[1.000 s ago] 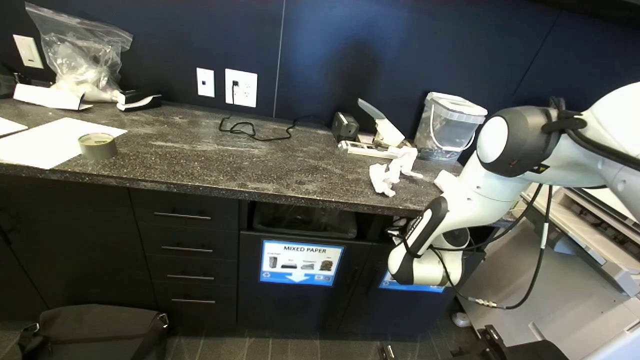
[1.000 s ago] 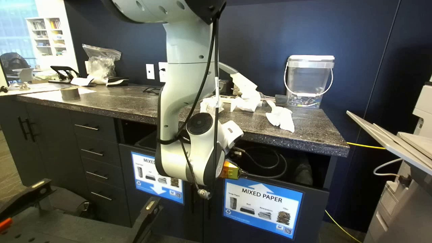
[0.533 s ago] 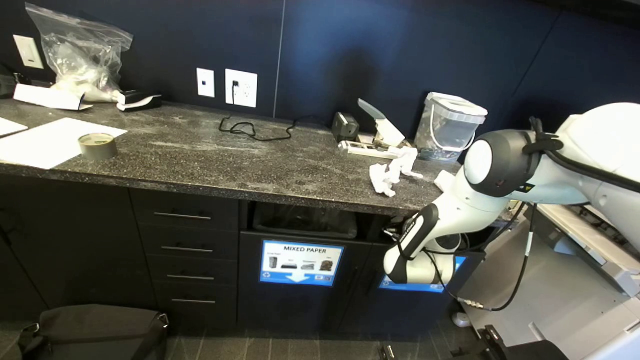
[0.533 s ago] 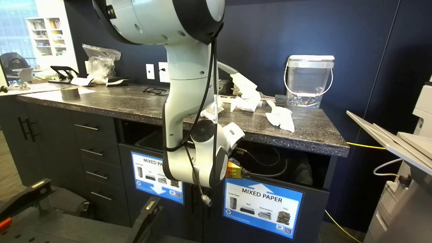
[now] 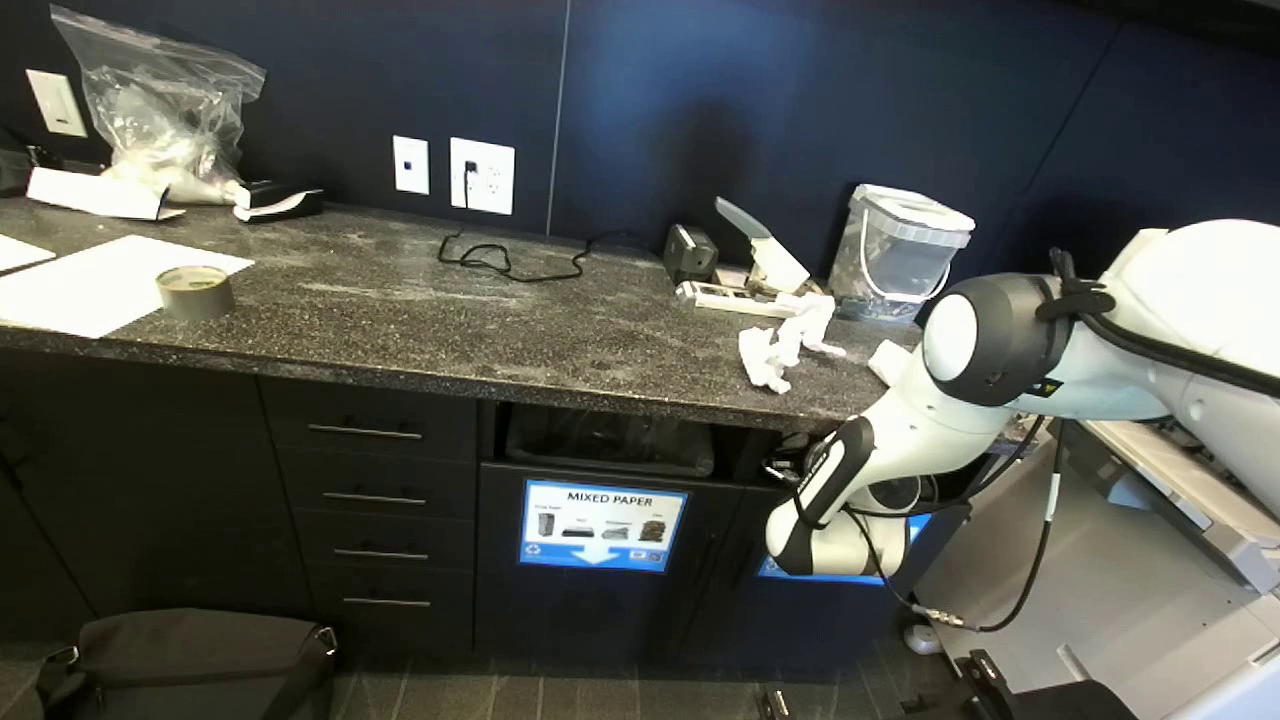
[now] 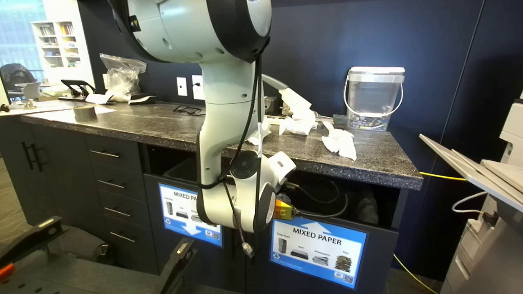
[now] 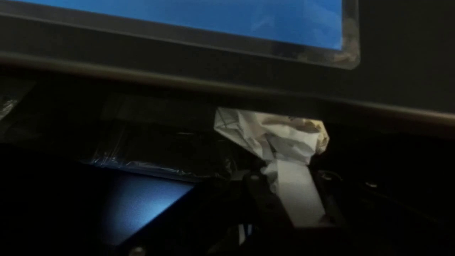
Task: Remove all the paper trash from the base top and put them in the mixed paper bin on the left
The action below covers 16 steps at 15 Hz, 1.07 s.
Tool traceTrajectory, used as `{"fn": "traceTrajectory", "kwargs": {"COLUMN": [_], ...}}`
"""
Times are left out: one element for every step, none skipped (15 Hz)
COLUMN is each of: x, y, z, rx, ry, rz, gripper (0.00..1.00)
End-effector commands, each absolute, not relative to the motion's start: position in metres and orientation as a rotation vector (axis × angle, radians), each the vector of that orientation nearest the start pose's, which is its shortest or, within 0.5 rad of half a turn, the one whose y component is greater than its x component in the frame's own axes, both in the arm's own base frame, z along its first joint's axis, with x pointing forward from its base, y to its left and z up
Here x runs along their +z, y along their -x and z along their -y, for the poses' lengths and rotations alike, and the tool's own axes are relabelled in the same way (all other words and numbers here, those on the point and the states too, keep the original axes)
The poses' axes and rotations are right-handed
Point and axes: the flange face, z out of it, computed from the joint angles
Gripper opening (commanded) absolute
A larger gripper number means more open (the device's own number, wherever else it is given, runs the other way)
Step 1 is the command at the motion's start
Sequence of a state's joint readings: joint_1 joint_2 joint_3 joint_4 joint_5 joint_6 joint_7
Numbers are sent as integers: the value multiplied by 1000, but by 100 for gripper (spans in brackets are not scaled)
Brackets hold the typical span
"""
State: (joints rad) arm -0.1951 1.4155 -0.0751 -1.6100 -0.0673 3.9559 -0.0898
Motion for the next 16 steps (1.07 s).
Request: {"fn": "traceTrajectory", "kwargs": {"x": [-70, -67, -67, -65, -64, -62, -61, -58, -58, -54, -52, -49, -45, -41, -37, -31], "y": [-578, -578, -577, -577, -577, -576, -575, -573, -572, -568, -567, -564, -561, -558, -554, -550], "z": [140, 142, 141, 141, 142, 142, 143, 145, 145, 146, 147, 147, 148, 148, 147, 147], "rx": [-1483, -1486, -1488, -1492, -1492, -1493, -1488, -1476, -1472, -1470, -1469, -1470, -1467, -1459, -1451, -1450], "ry": [2960, 2959, 2959, 2959, 2961, 2967, 2972, 2983, 2988, 2996, 2999, 3002, 3005, 3008, 3003, 3008], "rz": [-22, -26, -25, -23, -22, -23, -19, -14, -9, -7, -6, -8, -5, -9, 2, 0], "gripper": [59, 66, 75, 82, 88, 97, 100, 100, 100, 100, 100, 100, 100, 100, 100, 100]}}
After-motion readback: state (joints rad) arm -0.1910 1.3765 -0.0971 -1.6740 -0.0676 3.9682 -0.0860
